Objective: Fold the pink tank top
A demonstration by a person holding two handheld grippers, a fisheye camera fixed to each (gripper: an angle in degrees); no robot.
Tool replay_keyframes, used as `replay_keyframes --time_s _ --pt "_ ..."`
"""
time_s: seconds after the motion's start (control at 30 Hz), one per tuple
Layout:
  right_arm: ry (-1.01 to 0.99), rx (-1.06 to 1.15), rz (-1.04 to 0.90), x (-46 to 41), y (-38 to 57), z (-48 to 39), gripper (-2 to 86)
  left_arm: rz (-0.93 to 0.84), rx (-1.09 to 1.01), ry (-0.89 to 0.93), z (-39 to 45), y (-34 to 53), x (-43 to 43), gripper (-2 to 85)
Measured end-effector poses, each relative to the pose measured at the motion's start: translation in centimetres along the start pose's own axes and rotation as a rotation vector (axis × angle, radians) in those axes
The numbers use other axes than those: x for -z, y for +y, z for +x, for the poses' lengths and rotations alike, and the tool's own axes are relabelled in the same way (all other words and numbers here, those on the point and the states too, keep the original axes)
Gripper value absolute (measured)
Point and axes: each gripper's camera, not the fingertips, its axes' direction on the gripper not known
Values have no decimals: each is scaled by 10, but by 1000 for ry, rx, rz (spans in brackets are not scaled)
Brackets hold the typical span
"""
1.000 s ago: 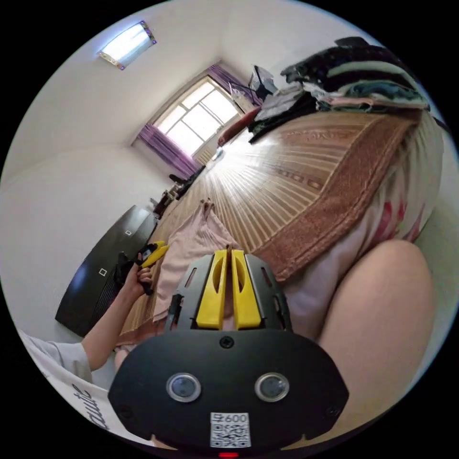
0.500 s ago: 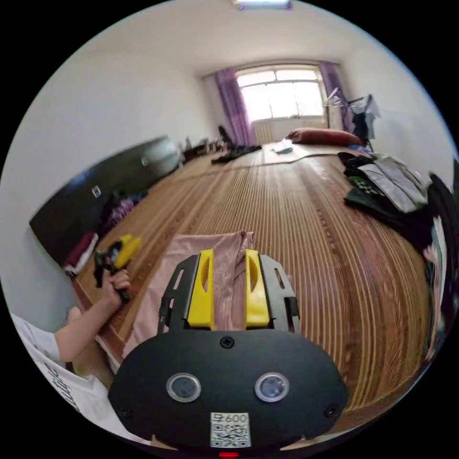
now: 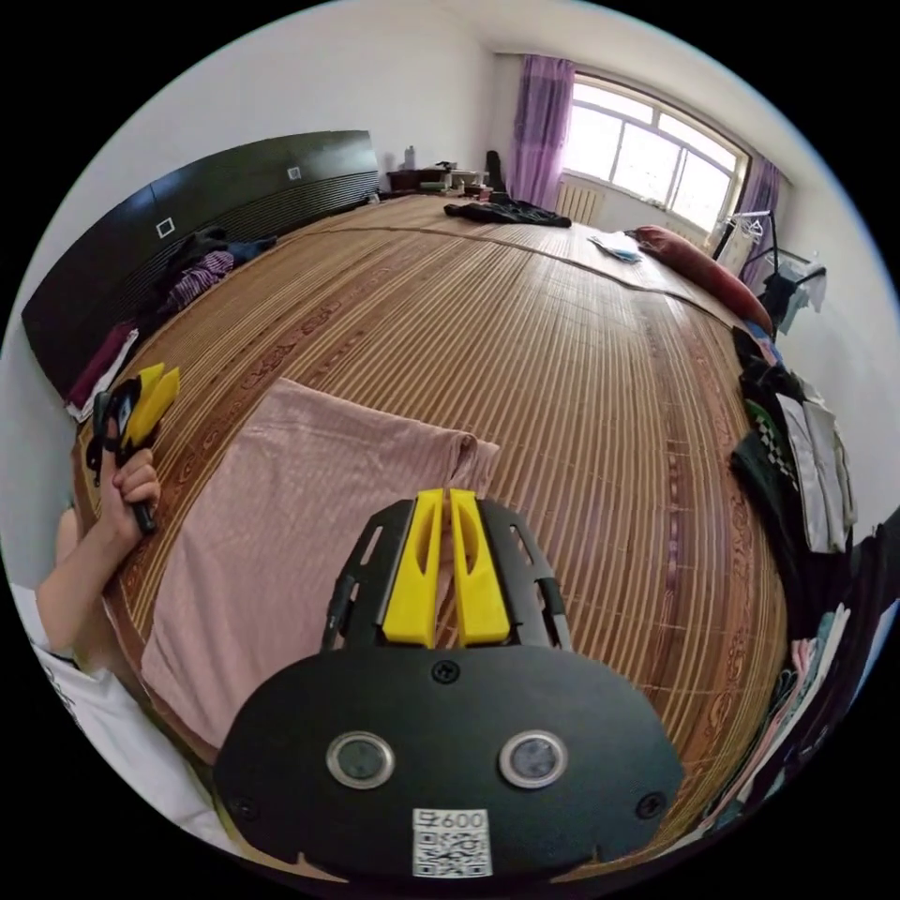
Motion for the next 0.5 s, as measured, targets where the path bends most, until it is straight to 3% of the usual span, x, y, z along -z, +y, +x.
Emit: replay_keyframes --time_s 0.5 --pt "-26 -38 32 -16 45 90 -6 0 9 -42 6 54 -32 13"
